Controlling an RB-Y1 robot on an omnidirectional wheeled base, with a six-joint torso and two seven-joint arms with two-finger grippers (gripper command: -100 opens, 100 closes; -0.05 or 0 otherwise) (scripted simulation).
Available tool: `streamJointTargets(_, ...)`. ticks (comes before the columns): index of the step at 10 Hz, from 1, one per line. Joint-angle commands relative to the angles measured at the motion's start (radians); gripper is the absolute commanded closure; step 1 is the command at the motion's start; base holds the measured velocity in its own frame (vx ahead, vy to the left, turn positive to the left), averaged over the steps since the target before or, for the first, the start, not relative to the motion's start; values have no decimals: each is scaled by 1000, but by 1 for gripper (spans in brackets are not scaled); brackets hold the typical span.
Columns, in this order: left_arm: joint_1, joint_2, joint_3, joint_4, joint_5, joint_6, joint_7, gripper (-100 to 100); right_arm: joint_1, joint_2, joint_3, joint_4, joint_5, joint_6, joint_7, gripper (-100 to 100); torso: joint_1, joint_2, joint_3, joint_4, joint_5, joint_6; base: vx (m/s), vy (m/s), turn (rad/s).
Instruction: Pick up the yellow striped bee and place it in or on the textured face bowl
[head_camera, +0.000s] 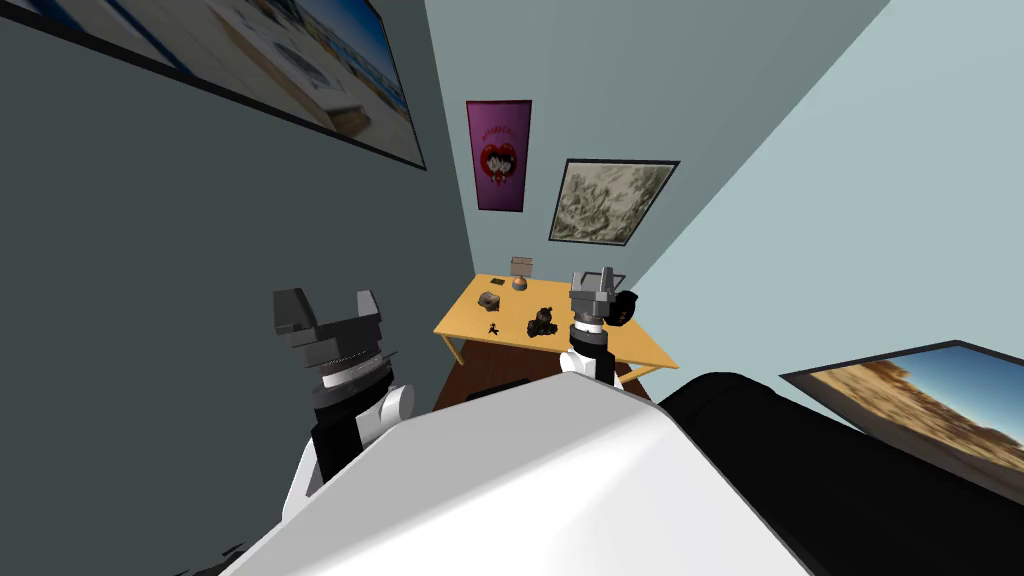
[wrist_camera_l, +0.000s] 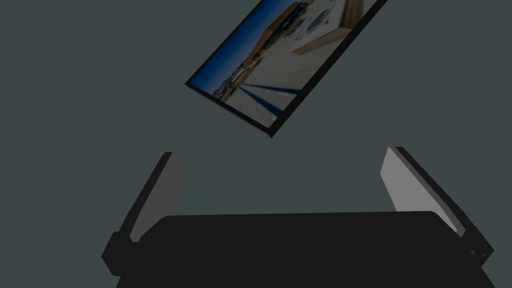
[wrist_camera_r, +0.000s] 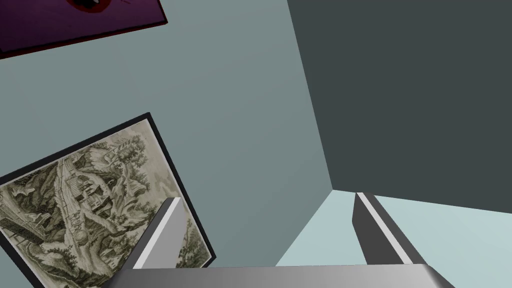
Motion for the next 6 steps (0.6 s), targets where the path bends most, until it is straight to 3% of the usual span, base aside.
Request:
streamJointTargets(1,-11,30,5,20,2,21,13,-100,0,0,0,0,0,0,0,0,0,0,0,0,0,0,-3,-2,-44)
streamJointTargets(6,-68,114,22,129,11,132,72,-100,0,0,0,0,0,0,0,0,1,-1,0,0,0,0,1,8,-49)
